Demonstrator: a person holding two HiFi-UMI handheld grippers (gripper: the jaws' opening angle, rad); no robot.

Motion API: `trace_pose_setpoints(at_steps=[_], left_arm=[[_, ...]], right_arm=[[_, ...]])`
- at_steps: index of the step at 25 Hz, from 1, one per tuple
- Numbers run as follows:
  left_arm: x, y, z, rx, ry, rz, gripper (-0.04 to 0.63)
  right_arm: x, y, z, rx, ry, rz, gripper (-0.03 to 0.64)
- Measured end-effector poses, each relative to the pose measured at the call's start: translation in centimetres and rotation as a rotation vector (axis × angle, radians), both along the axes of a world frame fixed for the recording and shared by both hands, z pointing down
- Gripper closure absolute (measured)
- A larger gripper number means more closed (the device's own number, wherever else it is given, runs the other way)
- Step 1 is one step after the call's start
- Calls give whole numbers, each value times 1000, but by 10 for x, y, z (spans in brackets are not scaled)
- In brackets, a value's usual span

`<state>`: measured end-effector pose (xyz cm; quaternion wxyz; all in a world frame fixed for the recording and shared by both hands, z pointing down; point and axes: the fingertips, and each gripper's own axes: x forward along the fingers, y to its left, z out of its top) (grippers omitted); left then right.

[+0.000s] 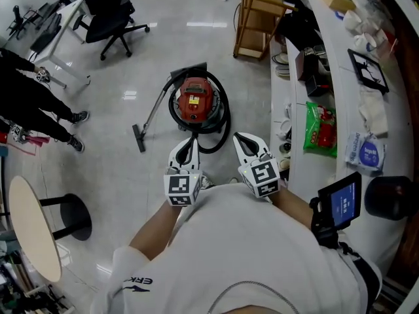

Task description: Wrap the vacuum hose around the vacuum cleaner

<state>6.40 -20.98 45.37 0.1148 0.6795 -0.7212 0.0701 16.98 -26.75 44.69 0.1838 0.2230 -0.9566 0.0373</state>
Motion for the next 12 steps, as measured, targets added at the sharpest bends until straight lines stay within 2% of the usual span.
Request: trace_pose_setpoints(at_steps=[12], left_arm=[[-26,-2,8,-3,23,-20,592]], right_arm=[[-29,-6,1,15,4,-9,614]])
